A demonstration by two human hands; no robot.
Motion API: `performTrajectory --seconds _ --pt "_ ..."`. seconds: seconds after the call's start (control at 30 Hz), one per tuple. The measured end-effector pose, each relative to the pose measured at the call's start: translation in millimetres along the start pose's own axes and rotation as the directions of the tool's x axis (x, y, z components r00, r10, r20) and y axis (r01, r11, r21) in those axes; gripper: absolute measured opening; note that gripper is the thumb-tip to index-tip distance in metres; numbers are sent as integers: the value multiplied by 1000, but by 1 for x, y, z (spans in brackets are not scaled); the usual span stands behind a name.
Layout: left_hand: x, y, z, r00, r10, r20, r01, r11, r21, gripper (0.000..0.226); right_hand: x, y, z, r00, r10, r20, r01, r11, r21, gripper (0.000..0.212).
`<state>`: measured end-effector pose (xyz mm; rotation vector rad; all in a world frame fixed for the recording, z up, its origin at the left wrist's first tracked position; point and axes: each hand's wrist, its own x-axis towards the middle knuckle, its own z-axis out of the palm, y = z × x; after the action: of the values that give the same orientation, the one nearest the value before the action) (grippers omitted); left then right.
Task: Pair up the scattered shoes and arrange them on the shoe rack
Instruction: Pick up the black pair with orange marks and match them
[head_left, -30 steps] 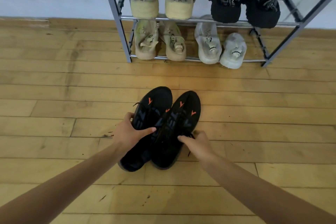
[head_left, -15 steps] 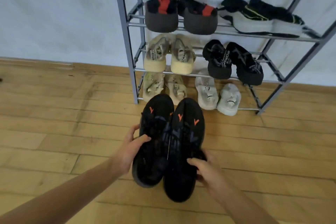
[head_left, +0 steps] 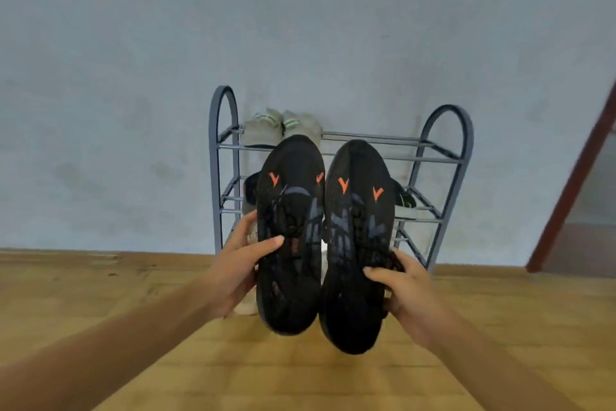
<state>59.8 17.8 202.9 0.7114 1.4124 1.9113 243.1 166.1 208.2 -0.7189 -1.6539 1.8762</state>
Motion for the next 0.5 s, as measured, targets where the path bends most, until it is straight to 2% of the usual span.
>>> performTrajectory --seconds 0.23,0.4,0.5 --pt "-10 40 28 996 62 57 -62 998 2 42 -13 -30 -6 996 -85 -17 85 996 26 30" --pt "53 73 59 996 89 23 -89 996 7 45 26 -67 -12 938 -227 -262 250 966 59 40" --pt "110 107 88 991 130 36 -133 988 79 45 64 -109 -25 910 -280 -308 308 950 47 14"
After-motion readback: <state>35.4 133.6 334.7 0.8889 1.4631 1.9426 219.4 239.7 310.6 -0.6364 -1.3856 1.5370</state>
